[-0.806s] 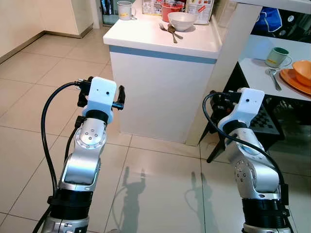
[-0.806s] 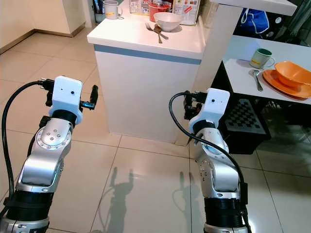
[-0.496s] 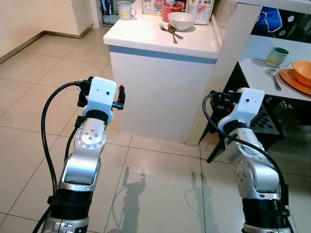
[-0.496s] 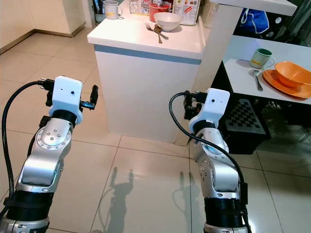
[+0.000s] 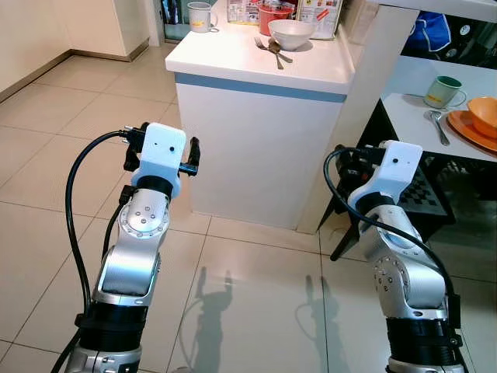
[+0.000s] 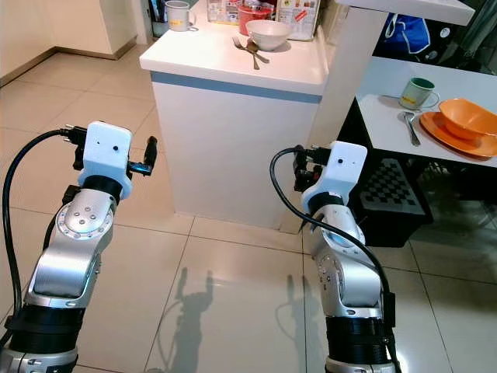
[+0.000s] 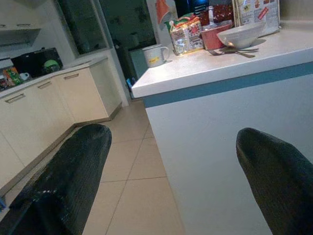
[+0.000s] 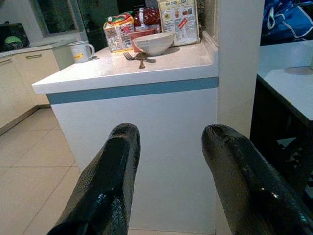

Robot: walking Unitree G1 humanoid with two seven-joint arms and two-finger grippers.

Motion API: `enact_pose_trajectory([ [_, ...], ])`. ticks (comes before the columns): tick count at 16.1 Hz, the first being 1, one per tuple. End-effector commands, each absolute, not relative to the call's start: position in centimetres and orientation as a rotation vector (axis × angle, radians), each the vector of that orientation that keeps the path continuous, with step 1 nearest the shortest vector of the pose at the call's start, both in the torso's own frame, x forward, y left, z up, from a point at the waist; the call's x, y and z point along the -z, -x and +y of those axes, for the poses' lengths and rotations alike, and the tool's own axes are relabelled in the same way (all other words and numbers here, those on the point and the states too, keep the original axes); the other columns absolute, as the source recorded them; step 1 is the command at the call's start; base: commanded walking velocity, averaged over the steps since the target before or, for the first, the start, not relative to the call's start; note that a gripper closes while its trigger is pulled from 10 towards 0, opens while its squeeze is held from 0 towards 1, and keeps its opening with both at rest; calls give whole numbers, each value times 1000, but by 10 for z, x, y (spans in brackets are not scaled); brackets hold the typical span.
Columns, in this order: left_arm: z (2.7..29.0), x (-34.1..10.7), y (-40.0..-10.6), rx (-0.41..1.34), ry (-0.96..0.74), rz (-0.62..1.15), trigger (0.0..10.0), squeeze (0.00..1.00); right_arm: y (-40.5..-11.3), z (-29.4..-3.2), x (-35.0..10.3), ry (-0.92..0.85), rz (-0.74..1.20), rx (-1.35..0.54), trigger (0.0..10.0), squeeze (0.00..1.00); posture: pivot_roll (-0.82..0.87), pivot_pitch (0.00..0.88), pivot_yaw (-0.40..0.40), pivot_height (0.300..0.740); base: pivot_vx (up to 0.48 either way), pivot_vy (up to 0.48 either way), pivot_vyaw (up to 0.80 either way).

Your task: Setting the table

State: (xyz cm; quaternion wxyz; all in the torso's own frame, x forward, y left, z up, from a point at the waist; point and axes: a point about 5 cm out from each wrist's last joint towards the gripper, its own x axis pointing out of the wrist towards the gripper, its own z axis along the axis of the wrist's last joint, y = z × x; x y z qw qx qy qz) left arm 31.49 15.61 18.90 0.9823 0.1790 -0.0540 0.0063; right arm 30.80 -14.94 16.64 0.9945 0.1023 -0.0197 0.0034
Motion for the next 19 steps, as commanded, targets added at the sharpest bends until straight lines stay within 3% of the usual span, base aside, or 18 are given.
enact_pose_trajectory([
  [1,154,-196,-317,-5,-361,-131,10000,0,-309,-154,-170,-201,-44,7,10000,0,0,0,-48,740,0,0,0],
  [19,152,-193,-312,-11,-346,-122,10000,0,-306,-157,-171,-180,-28,1,10000,0,-10,0,-64,740,0,0,0],
])
